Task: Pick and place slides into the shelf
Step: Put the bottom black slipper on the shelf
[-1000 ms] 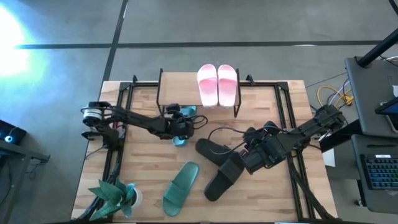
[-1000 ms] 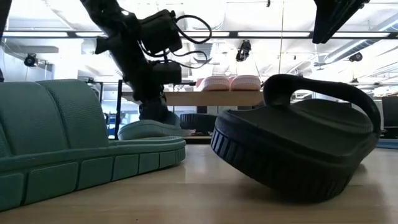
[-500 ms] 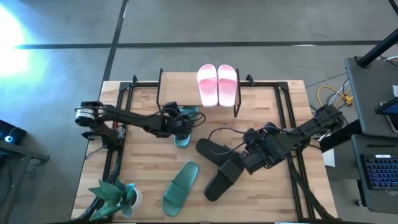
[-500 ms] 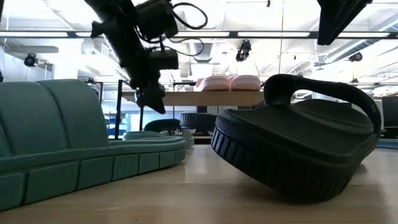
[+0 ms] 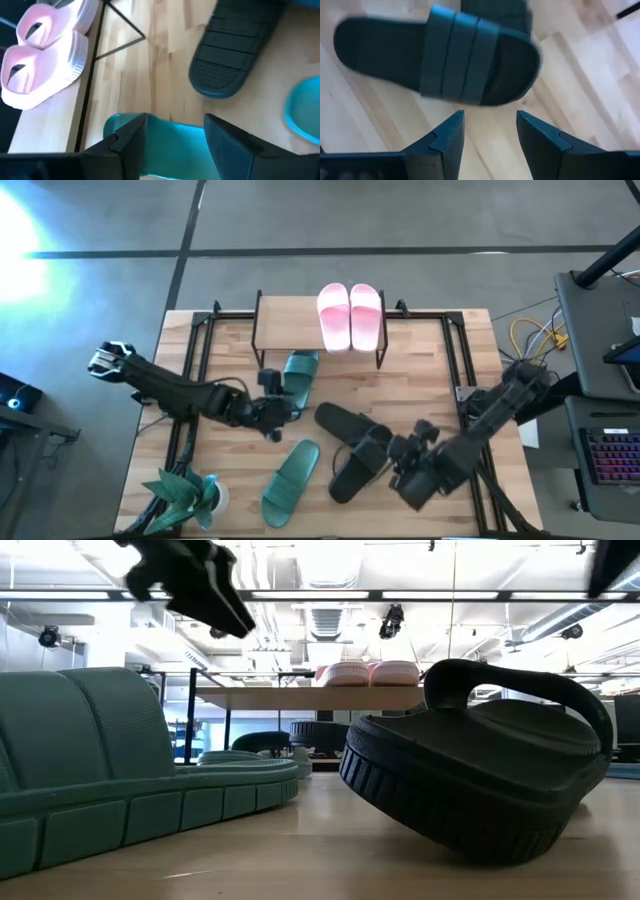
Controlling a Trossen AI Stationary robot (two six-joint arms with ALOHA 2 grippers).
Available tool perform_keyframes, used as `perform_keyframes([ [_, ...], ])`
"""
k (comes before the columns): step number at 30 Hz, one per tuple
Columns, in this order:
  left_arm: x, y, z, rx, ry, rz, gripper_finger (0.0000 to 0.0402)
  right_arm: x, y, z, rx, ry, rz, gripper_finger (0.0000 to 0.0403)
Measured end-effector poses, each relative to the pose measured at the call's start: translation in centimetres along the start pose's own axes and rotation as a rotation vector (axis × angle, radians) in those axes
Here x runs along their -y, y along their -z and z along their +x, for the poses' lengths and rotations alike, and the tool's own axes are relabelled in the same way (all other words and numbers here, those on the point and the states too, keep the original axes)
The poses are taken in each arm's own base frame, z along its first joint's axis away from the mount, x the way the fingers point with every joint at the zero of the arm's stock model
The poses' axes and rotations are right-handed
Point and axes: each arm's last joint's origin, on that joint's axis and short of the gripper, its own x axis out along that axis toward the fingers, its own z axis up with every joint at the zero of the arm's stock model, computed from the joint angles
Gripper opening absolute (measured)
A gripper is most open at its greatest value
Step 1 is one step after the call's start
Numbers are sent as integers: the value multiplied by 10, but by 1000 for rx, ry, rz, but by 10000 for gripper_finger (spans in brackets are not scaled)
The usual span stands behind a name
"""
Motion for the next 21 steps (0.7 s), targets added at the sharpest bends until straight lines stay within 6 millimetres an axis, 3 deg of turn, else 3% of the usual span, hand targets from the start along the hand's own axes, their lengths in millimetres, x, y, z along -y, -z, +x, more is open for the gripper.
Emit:
perform_keyframes([
  [4,9,3,-12,28,31,23,173,-26,13,22,2,53,-16,171],
  [12,11,16,-37,-21,67,-66,173,-84,17,65,15,163,-43,156],
  [17,9,28,-49,-58,83,-9,173,-96,10,62,49,348,117,141],
  [21,7,36,-56,-70,101,10,173,-111,1,60,79,270,141,141],
])
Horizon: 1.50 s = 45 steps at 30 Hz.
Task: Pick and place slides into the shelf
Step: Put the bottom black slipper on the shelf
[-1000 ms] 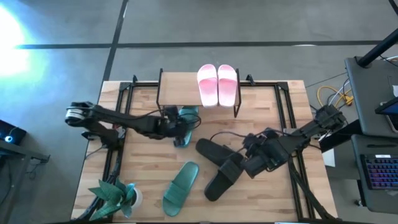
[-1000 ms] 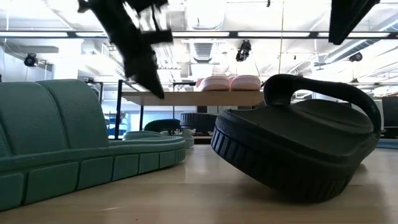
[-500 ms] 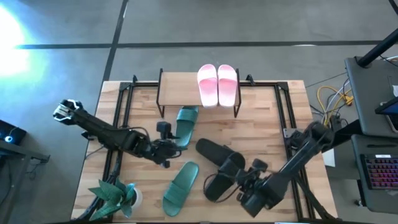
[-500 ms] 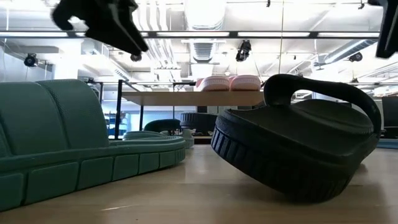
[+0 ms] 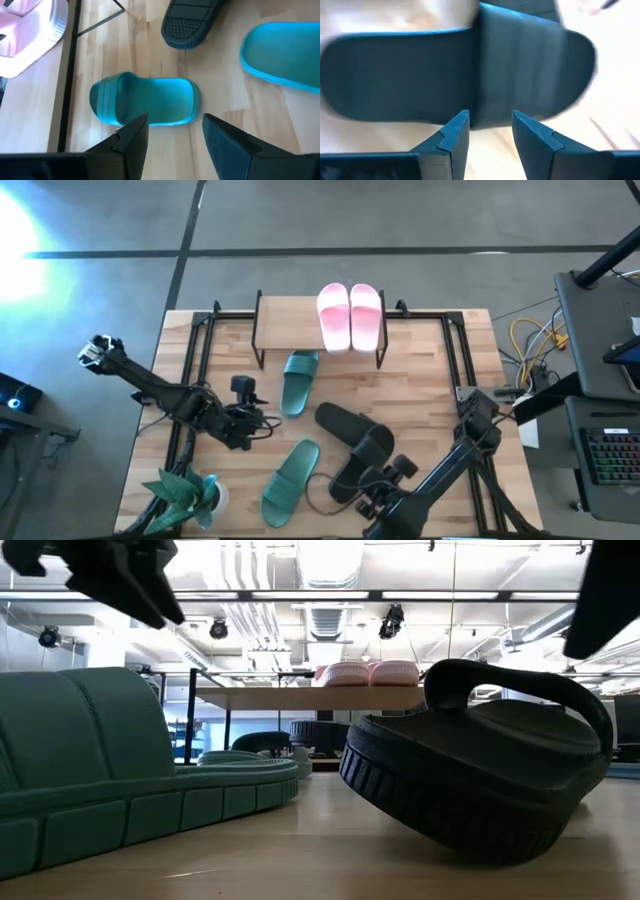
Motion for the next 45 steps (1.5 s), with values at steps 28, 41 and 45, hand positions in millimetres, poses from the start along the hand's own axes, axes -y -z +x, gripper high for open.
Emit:
perform_keyframes([
  [28,-13,64,-23,96,59,-81,173,-3,-43,56,-73,173,1,171],
  [41,-6,61,-15,55,52,-48,173,15,-65,31,-25,100,1,171],
  [45,-4,60,-12,52,51,-38,173,18,-63,33,-23,117,-85,171],
])
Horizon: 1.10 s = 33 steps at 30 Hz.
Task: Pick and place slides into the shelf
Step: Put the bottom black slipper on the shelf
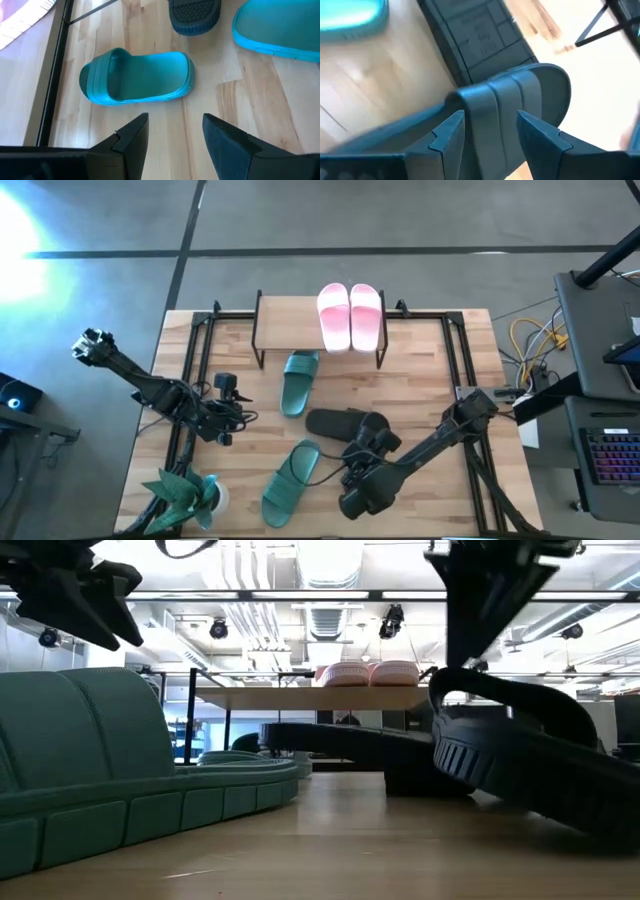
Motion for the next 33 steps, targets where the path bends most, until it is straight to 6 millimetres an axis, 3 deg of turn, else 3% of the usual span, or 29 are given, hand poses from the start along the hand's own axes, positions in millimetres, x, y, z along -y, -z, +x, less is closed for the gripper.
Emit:
perform_keyframes([
  [8,2,-2,2,3,0,-3,173,2,14,23,-19,91,-69,171],
  [15,2,-2,2,6,1,-6,173,10,15,25,21,120,-110,167],
  [19,3,-3,3,10,1,-9,173,14,11,25,24,121,-103,132],
  [26,7,-4,8,-13,-3,8,173,18,2,24,15,116,-147,20],
  [30,8,-5,11,-21,-4,13,173,18,-9,16,34,85,-149,14],
  [33,7,-8,8,-12,-3,5,173,23,-25,-3,132,38,-128,13],
])
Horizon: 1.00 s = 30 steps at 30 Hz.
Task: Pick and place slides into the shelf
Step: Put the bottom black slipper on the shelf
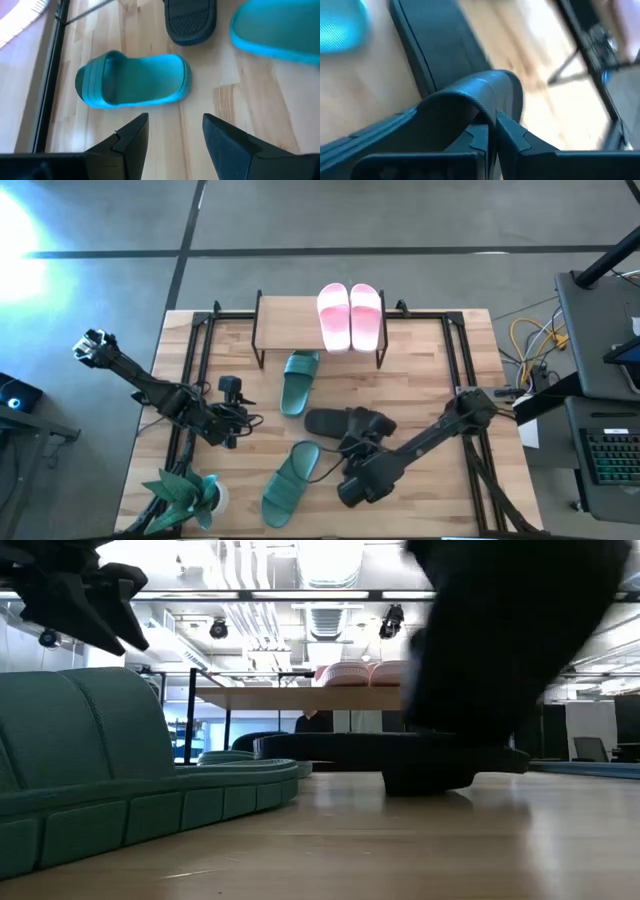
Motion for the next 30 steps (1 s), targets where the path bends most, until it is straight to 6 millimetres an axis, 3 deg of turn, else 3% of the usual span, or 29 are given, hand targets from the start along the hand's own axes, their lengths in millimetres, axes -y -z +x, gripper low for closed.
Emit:
perform_keyframes([
  [7,-14,-13,-20,87,0,-190,173,60,-58,-37,244,-17,120,12],
  [13,-32,-14,-42,178,-90,-306,173,107,-121,-38,372,10,22,12],
  [20,-53,-5,-61,292,-293,-400,173,154,-189,-2,486,37,6,12],
  [30,-58,5,-64,319,-361,-420,173,216,-243,91,514,57,-48,12],
])
